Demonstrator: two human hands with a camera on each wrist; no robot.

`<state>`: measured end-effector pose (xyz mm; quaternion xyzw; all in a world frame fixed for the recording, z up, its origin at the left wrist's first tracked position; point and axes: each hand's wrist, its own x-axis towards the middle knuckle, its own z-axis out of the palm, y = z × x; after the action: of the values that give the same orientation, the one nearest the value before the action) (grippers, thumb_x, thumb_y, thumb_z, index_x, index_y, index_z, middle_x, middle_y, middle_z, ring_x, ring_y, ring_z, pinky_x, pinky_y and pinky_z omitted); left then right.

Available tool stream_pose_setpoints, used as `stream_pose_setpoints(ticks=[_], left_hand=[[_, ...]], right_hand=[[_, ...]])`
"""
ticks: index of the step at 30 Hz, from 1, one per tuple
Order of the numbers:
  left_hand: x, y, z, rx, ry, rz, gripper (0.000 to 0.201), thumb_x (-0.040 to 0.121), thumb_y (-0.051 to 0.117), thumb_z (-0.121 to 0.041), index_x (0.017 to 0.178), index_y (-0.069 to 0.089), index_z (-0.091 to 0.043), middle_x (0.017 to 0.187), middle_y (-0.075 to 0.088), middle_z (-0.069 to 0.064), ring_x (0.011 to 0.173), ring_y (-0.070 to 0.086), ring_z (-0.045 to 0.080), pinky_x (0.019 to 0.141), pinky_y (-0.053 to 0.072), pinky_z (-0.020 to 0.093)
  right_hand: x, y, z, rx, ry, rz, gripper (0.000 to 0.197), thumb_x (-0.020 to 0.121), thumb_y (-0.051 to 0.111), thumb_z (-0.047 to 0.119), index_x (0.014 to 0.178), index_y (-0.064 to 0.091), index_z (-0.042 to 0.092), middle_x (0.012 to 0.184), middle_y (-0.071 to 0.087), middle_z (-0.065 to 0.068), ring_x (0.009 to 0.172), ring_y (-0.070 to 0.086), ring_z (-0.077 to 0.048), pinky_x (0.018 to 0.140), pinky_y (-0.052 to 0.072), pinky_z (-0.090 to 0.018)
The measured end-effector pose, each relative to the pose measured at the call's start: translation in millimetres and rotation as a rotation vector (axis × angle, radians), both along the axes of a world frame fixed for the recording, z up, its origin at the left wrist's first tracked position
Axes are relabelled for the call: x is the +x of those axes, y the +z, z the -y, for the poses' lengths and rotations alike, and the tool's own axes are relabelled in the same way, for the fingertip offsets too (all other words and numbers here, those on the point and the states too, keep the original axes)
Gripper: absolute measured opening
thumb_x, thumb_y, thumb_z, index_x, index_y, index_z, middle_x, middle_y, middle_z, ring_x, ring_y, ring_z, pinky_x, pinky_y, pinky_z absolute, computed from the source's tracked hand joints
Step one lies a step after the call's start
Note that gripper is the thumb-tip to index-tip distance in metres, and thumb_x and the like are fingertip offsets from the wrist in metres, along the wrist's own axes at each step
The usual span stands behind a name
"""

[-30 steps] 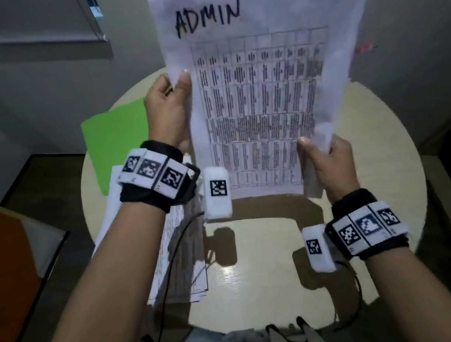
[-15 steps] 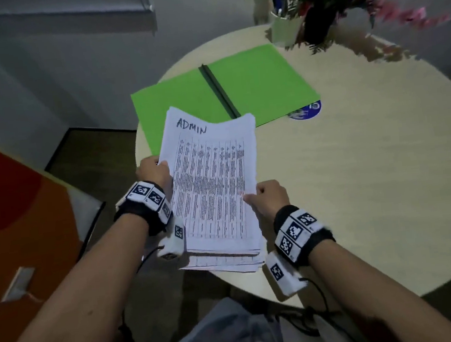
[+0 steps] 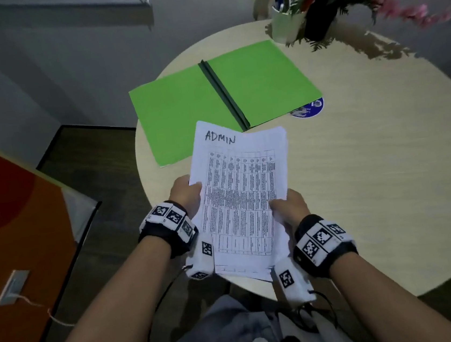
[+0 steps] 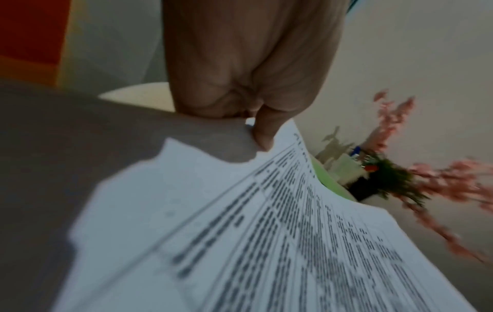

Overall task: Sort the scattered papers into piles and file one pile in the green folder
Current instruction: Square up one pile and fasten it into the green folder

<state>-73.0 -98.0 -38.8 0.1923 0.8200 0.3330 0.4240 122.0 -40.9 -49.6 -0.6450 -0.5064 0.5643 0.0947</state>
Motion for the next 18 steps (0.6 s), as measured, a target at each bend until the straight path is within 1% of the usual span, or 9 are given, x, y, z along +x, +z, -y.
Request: stream_pose_setpoints(ticks=[2, 3, 4, 7, 10, 13, 15, 16, 18], left_hand=[[10.9, 8.7, -17.4, 0.16, -0.024, -0.021, 0.032, 0.094, 0.043, -0.016, 0.122, 0.052, -0.002, 0.119, 0.06, 0.012, 0.1, 0.06, 0.028, 0.095, 0.046, 0.036], [17.0, 18.5, -27.4, 0.253, -0.009, -0.016, 0.038, 0.092, 0.045, -0.019, 0.127, 0.05, -0.005, 0.13, 0.058, 0.011, 0.115, 0.057, 0.028, 0.104, 0.043, 0.042], [22.9, 33.9, -38.2, 0.364, 0.002, -0.011, 0.038, 0.09, 0.046, -0.018, 0.125, 0.052, -0.005, 0.13, 0.058, 0.01, 0.118, 0.055, 0.028, 0.105, 0.043, 0.043], [40.9, 101.4, -68.7, 0.666, -0.032, -0.078, 0.022, 0.091, 0.044, -0.001, 0.106, 0.06, -0.006, 0.106, 0.063, 0.007, 0.096, 0.059, 0.019, 0.083, 0.048, 0.028], [50.2, 145.0, -93.1, 0.851, -0.087, -0.066, 0.03, 0.09, 0.045, 0.002, 0.088, 0.054, -0.026, 0.095, 0.063, 0.0, 0.084, 0.06, 0.008, 0.084, 0.048, 0.024], [60.2, 146.1, -100.8, 0.896, -0.109, 0.0, 0.027, 0.092, 0.043, 0.006, 0.103, 0.051, -0.017, 0.099, 0.059, -0.006, 0.078, 0.059, -0.015, 0.083, 0.047, 0.01], [71.0, 136.3, -98.6, 0.88, -0.119, 0.016, 0.028, 0.094, 0.041, 0.003, 0.121, 0.046, -0.004, 0.105, 0.056, -0.002, 0.086, 0.057, -0.006, 0.082, 0.045, 0.011], [74.7, 130.7, -97.4, 0.869, -0.132, 0.01, 0.031, 0.096, 0.04, 0.0, 0.127, 0.042, -0.002, 0.106, 0.055, -0.004, 0.09, 0.056, -0.003, 0.082, 0.045, 0.012], [80.4, 126.0, -96.1, 0.881, -0.174, -0.036, 0.029, 0.097, 0.04, -0.005, 0.126, 0.04, -0.008, 0.101, 0.054, -0.012, 0.086, 0.054, -0.014, 0.076, 0.045, 0.005]], right_hand=[[16.8, 13.8, -11.4, 0.118, -0.069, -0.042, 0.022, 0.091, 0.048, 0.008, 0.111, 0.056, 0.006, 0.102, 0.063, -0.016, 0.081, 0.056, -0.026, 0.067, 0.045, -0.03], [25.0, 26.8, -18.7, 0.231, -0.107, -0.061, 0.019, 0.092, 0.049, 0.009, 0.109, 0.057, 0.009, 0.104, 0.063, -0.014, 0.086, 0.058, -0.028, 0.07, 0.047, -0.03], [31.7, 43.4, -27.0, 0.356, -0.146, -0.091, 0.013, 0.092, 0.05, 0.009, 0.103, 0.056, 0.011, 0.1, 0.063, -0.012, 0.087, 0.059, -0.028, 0.068, 0.047, -0.029], [46.2, 99.2, -53.5, 0.7, -0.196, -0.159, 0.007, 0.089, 0.051, 0.007, 0.089, 0.049, 0.014, 0.076, 0.054, 0.002, 0.075, 0.051, -0.019, 0.061, 0.04, -0.025], [58.9, 138.1, -71.1, 0.902, -0.253, -0.231, 0.014, 0.088, 0.046, 0.002, 0.09, 0.047, 0.015, 0.076, 0.048, 0.009, 0.068, 0.045, -0.01, 0.068, 0.038, -0.025], [69.4, 144.6, -69.7, 0.952, -0.334, -0.286, 0.026, 0.083, 0.039, -0.011, 0.107, 0.043, -0.002, 0.083, 0.047, 0.012, 0.071, 0.047, 0.002, 0.075, 0.039, -0.016], [75.4, 137.2, -61.8, 0.863, -0.383, -0.297, 0.032, 0.081, 0.036, -0.014, 0.106, 0.038, 0.006, 0.081, 0.046, 0.01, 0.071, 0.05, 0.007, 0.076, 0.042, -0.023], [77.4, 134.9, -57.6, 0.804, -0.416, -0.317, 0.039, 0.081, 0.035, -0.014, 0.11, 0.034, 0.012, 0.083, 0.048, 0.008, 0.076, 0.051, 0.003, 0.079, 0.043, -0.029], [80.0, 136.3, -53.7, 0.76, -0.47, -0.384, 0.052, 0.079, 0.031, -0.016, 0.115, 0.027, 0.022, 0.092, 0.049, 0.01, 0.083, 0.051, -0.001, 0.085, 0.039, -0.027]])
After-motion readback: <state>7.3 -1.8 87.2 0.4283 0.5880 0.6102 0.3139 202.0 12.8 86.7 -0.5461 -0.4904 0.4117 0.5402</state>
